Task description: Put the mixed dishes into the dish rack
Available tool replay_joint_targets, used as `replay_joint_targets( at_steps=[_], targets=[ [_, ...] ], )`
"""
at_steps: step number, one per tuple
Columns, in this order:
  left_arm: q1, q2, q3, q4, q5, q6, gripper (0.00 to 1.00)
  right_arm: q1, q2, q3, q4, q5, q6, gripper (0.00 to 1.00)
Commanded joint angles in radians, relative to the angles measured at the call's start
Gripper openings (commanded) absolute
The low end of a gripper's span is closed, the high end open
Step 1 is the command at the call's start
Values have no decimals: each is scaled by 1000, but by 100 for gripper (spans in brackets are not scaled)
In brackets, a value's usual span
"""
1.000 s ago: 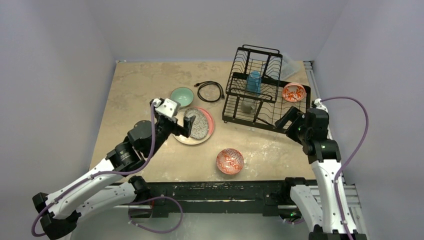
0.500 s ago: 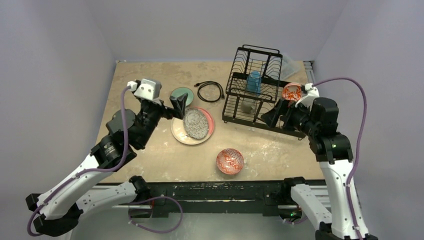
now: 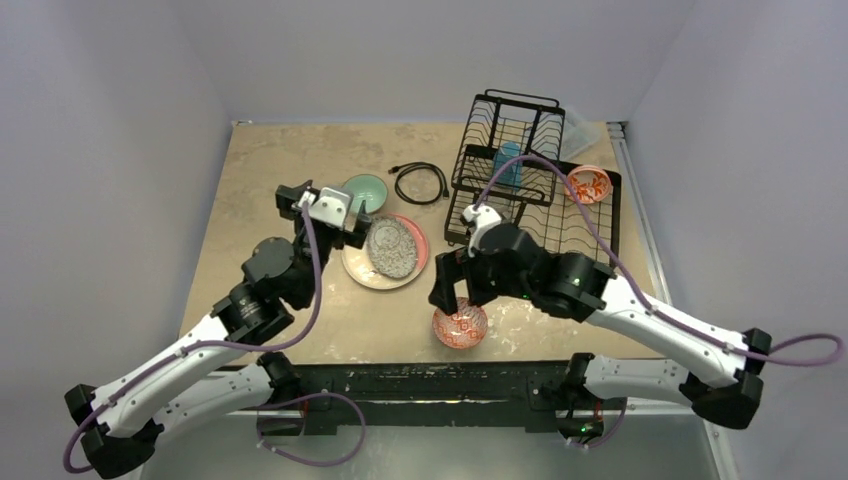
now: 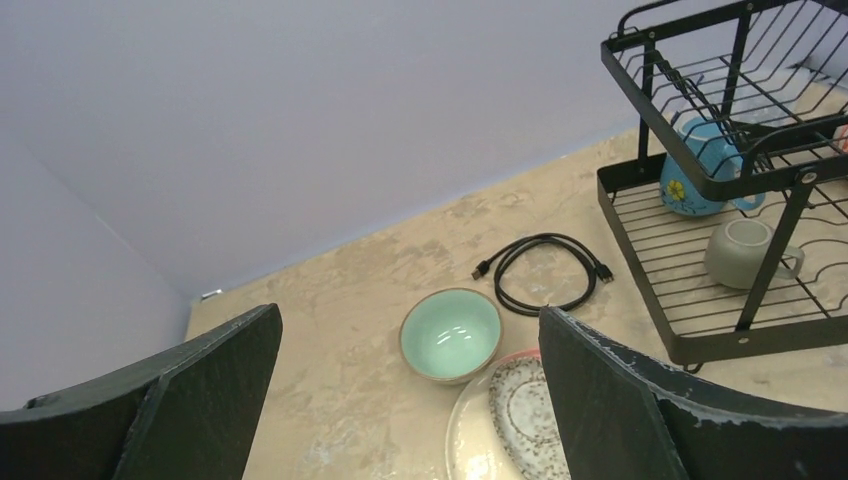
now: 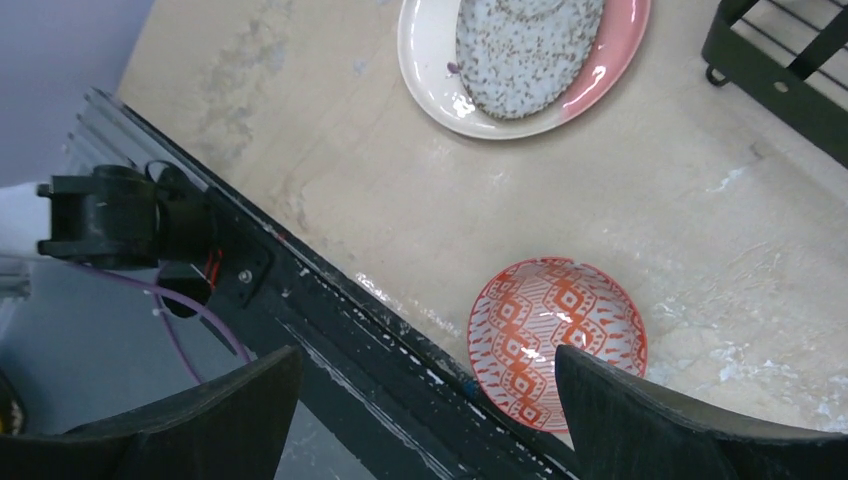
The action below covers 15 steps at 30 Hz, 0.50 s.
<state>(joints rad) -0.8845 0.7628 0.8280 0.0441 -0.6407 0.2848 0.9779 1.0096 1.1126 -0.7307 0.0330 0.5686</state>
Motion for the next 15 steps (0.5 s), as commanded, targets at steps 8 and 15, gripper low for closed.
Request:
replay_joint_targets(
  at_steps=[8, 15],
  targets=[
    [4, -114, -26, 148, -72, 79, 99, 283, 331, 74, -4, 382, 191, 99],
    [4, -95, -16, 123, -53, 64, 98, 295, 490, 97, -115, 489, 241, 88]
  ],
)
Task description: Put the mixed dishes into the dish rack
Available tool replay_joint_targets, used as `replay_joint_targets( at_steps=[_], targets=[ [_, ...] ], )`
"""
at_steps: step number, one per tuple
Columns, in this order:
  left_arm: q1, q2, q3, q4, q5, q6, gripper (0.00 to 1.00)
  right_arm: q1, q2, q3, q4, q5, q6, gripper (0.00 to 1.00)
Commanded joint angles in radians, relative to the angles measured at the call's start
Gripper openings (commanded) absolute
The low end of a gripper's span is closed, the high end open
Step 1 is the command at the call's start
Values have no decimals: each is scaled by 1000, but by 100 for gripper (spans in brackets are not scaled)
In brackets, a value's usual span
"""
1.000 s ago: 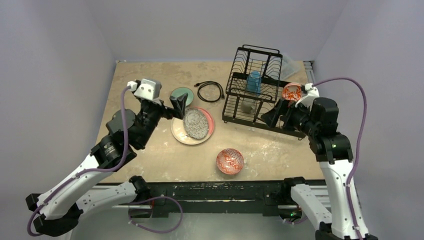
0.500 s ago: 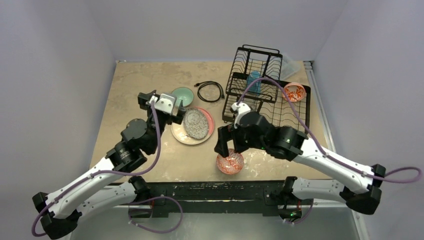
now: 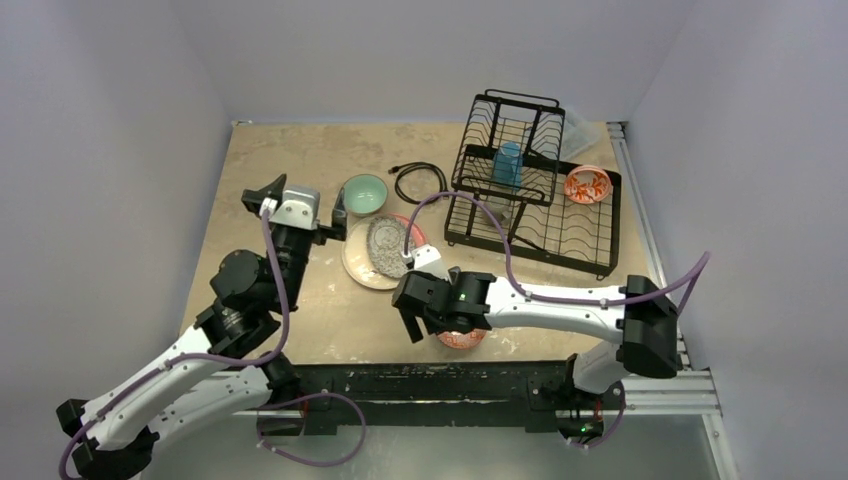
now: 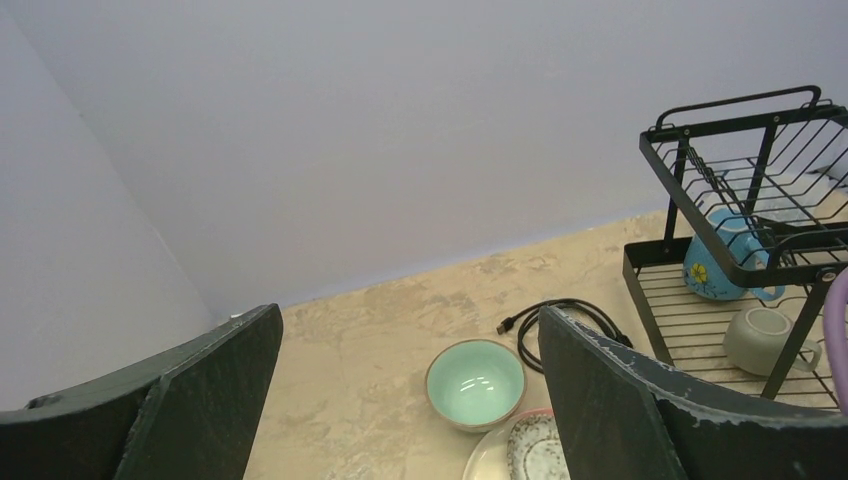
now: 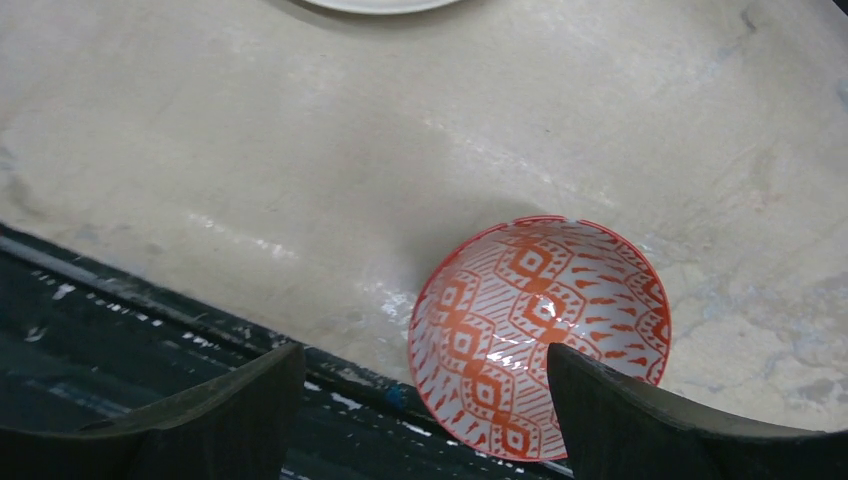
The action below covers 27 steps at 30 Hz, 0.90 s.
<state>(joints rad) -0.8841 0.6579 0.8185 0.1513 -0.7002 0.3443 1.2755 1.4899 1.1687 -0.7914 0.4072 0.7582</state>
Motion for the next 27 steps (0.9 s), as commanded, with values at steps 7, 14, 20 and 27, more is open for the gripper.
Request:
replay_joint_targets(
  at_steps=[7, 14, 20, 27],
  targets=[
    [4, 25, -4, 5, 16, 1, 98, -1, 105, 16, 45, 54, 51, 76],
    [3, 45, 0, -1, 22, -3, 97, 12, 158, -9, 15, 68, 99, 64],
    [3, 53, 2, -8, 26, -10, 97, 17, 191, -48, 39, 59, 134, 53],
    [3, 69, 2, -12, 28, -12, 96, 28, 265, -37, 41, 72, 159, 38]
  ],
)
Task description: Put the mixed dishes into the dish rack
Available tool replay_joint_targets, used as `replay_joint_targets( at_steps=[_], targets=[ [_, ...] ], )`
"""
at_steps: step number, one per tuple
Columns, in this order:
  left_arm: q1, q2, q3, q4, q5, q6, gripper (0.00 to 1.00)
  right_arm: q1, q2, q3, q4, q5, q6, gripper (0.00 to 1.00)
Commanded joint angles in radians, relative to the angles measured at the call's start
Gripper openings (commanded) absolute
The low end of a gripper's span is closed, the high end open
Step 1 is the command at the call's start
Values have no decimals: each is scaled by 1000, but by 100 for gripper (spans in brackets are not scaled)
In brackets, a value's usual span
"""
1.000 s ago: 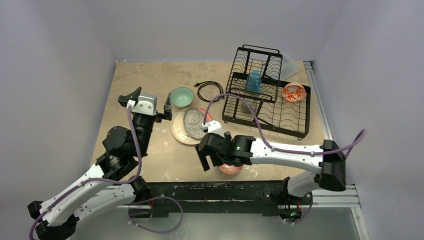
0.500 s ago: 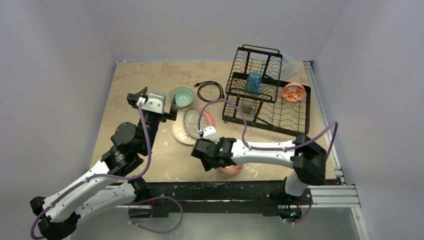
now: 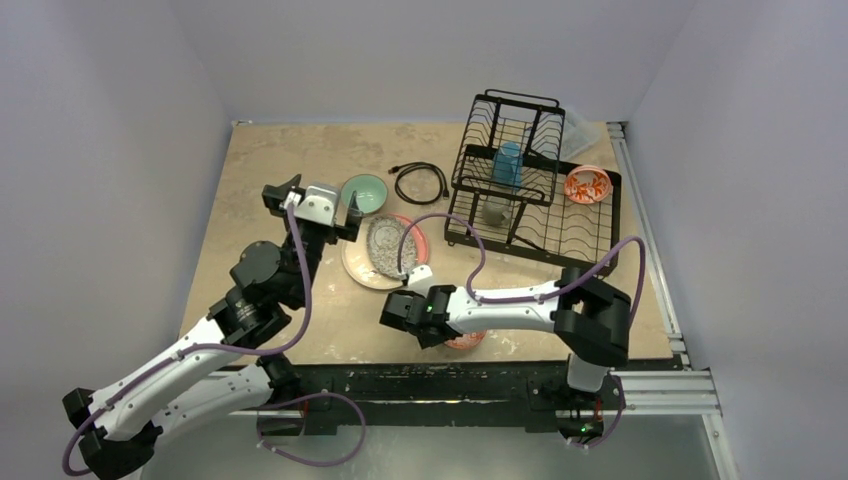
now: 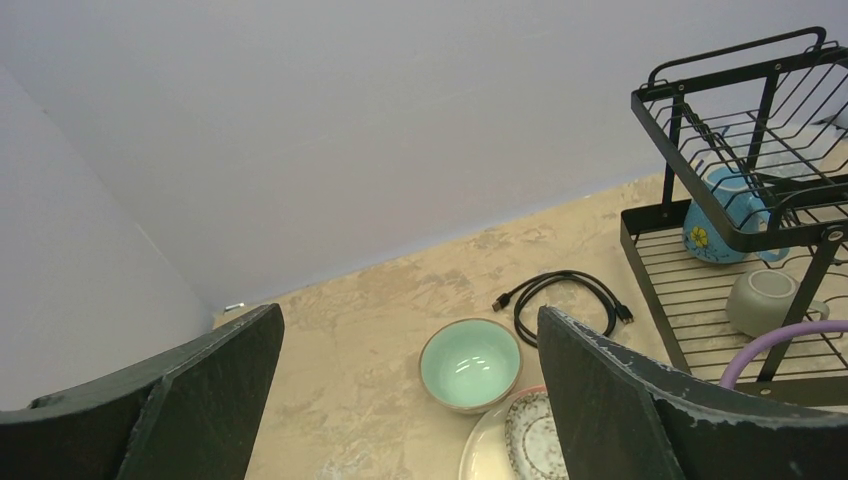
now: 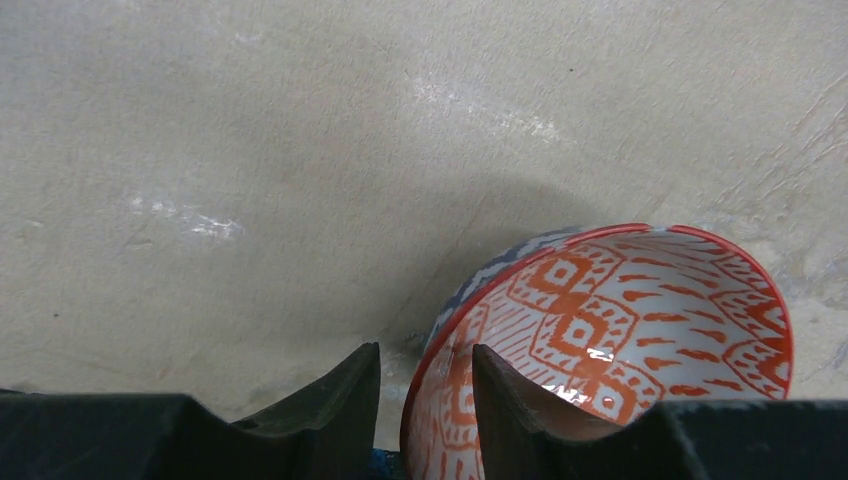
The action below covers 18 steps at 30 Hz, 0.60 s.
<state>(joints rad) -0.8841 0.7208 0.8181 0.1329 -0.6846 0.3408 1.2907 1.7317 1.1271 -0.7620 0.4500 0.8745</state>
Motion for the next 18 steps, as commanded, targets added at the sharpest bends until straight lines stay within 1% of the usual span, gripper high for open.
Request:
replay_joint_targets(
  at_steps=[1, 2, 5, 9, 10, 14, 18],
  targets=[
    [3, 7, 4, 5, 13, -9, 96, 14, 32, 5, 11, 31, 45, 34],
    [2, 8, 4, 6, 12, -9, 96, 15, 39, 7, 9, 33, 48, 31],
    [3, 11, 4, 5, 13, -10, 96, 16, 44, 19, -3, 41, 53, 17],
    [3, 14, 4, 5, 15, -9, 95, 18, 1, 48, -23, 54, 50, 2],
    [3, 14, 5, 5, 16, -10, 95, 18, -19, 58, -26, 58, 46, 0],
    [3, 14, 5, 3, 14, -7, 95, 18, -131, 100, 7, 47, -14, 0],
    [3, 12, 6, 4, 11, -5, 95, 18, -340, 49, 166, -20, -89, 0]
  ],
)
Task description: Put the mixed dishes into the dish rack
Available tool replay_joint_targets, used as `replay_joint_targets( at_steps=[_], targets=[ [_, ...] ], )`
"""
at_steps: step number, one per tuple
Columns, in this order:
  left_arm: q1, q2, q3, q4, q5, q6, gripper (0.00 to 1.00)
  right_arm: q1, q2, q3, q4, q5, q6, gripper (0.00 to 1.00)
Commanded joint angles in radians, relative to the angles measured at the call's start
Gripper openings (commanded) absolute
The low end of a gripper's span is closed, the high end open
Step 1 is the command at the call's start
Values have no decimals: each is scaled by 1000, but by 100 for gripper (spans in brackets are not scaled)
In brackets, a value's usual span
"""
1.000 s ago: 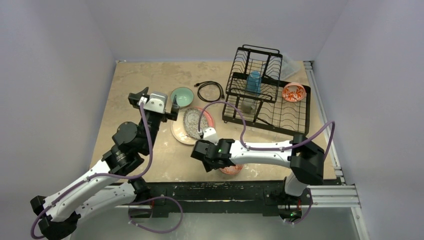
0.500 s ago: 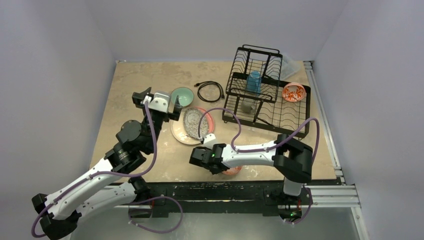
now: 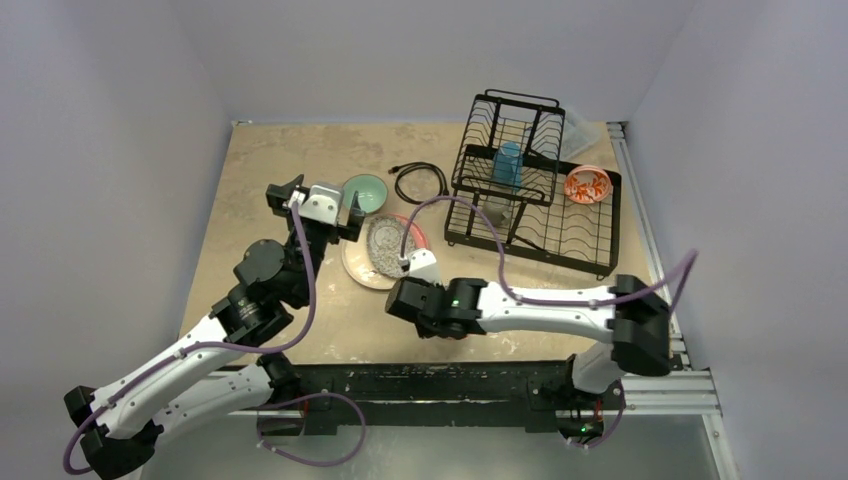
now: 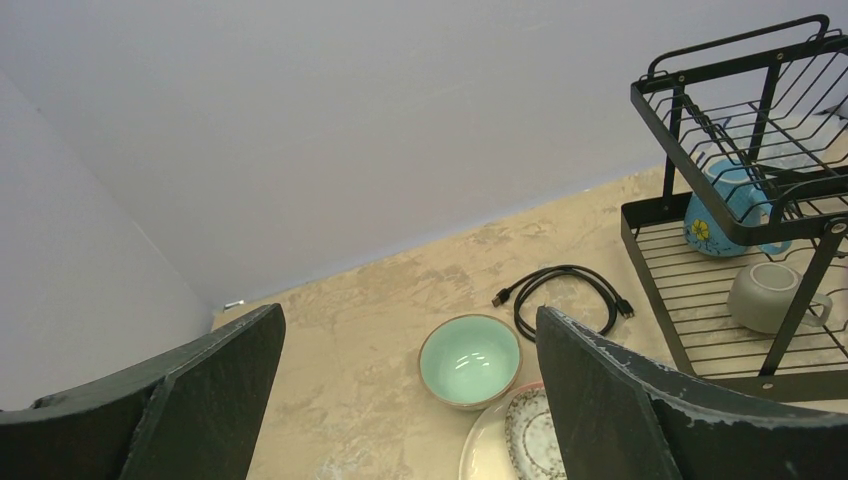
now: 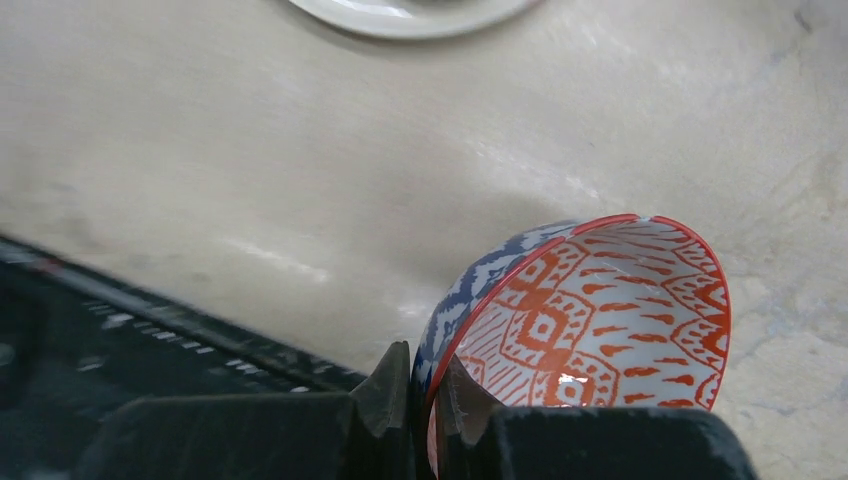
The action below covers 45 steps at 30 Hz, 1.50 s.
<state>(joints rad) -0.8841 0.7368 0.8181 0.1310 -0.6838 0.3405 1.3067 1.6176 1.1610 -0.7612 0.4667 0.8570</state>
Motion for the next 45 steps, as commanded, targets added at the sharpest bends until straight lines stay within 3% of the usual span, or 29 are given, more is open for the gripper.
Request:
replay_joint_targets(
  at_steps=[1, 4, 7, 13, 17, 22, 24, 28, 34, 40, 45],
  targets=[
    [3, -4, 7, 7, 10, -4, 94, 2, -290, -10, 210, -55, -83, 0],
    [3, -4, 6, 6, 9, -5, 94, 2, -459, -80, 290, -29, -86, 0],
    [3, -2, 6, 3, 10, -9, 95, 1, -590, -116, 261, 60, -80, 0],
    [2, 5, 12, -12, 14, -27, 94, 0, -770, -144, 69, 286, 1, 0],
    [2, 14, 15, -19, 15, -35, 94, -1, -844, -154, -116, 449, 164, 0],
    [2, 29, 21, -32, 18, -51, 94, -33, -879, -183, -192, 505, 262, 0],
    [2, 34, 22, -37, 19, -58, 94, -126, -844, -188, -220, 467, 261, 0],
    [2, 42, 23, -41, 18, -61, 94, -527, -814, -241, -75, 231, 21, 0],
    [1, 52, 23, -38, 15, -55, 94, -878, -776, -253, 75, 93, -144, 0],
    [2, 62, 26, -43, 28, -64, 93, -1128, -713, -261, 274, -114, -142, 0],
    [2, 65, 30, -48, 36, -67, 93, -1223, -718, -283, 437, -166, -78, 0]
  ],
)
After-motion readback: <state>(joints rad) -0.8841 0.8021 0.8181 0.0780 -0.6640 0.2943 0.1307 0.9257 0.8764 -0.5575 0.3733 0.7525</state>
